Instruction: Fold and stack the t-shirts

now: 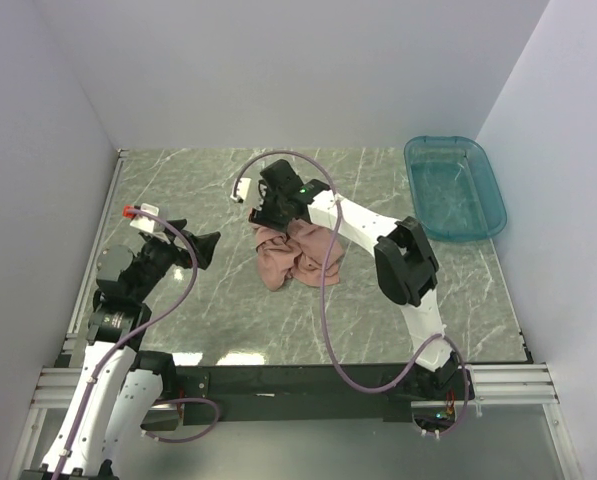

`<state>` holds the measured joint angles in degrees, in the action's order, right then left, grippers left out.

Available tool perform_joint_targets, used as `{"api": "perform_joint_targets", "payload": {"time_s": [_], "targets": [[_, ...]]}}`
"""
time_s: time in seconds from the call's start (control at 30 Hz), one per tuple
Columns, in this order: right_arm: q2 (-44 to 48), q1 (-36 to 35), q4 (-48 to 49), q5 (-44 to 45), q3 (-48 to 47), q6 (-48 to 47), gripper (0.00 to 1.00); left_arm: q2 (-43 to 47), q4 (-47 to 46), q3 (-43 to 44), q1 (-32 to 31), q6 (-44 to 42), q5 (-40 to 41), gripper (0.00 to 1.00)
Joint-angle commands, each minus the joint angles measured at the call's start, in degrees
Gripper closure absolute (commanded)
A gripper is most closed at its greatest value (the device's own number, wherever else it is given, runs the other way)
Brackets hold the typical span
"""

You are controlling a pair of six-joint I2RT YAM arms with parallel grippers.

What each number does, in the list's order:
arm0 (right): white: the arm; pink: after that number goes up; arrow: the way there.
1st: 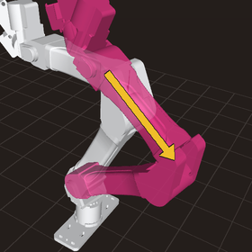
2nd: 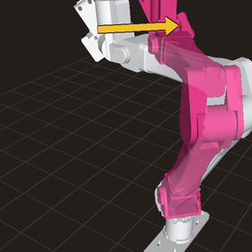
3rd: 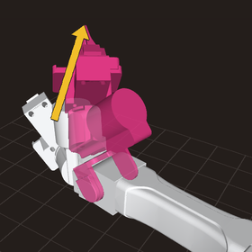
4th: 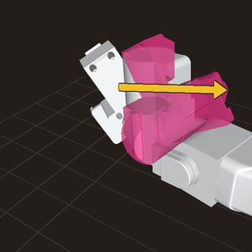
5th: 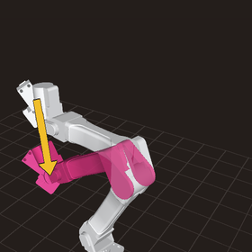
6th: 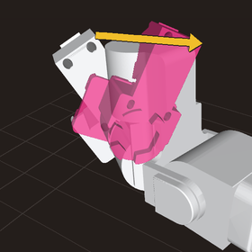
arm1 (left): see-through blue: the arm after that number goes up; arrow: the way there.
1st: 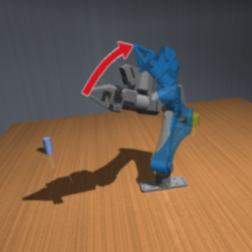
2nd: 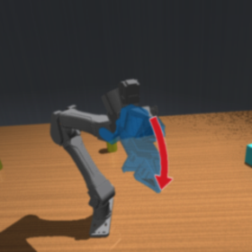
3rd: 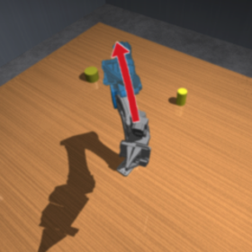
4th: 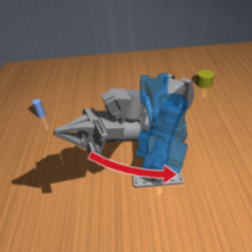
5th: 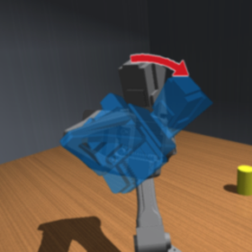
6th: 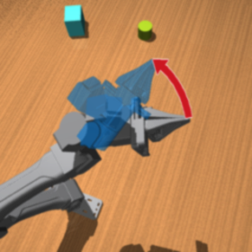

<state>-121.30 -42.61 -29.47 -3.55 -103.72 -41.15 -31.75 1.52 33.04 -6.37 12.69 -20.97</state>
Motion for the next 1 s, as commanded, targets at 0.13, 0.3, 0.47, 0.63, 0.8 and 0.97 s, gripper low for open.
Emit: {"api": "perform_joint_targets", "payload": {"time_s": [0.13,0.3,0.47,0.63,0.8,0.97], "targets": [[-3.86,-0.28,0.38,1.35,-5.53,2.12,0.48,0.81,-1.69,0.71,-0.13,-1.7,0.93,0.03],[-2.99,0.86,-0.76,0.66,-7.1,4.57,0.81,0.63,-1.69,0.54,-0.13,-1.7,0.67,0.03],[3.25,4.28,-1.73,-1.63,-6.67,7.92,1.0,0.2,-2.22,0.19,-0.13,-1.61,-0.3,0.03],[12.73,12.35,-1.2,-6.89,-0.35,13.1,1.0,-0.68,-3.28,-0.34,-0.22,-1.0,-2.23,0.03],[18.8,19.75,-2.08,-9.37,9.29,13.64,1.0,-2.88,-5.03,-0.69,-0.22,1.02,-5.22,0.04],[23.56,28.17,-0.85,-12.0,16.35,14.33,1.0,-8.05,-8.9,-0.87,-0.22,5.15,-5.48,0.07]]}}
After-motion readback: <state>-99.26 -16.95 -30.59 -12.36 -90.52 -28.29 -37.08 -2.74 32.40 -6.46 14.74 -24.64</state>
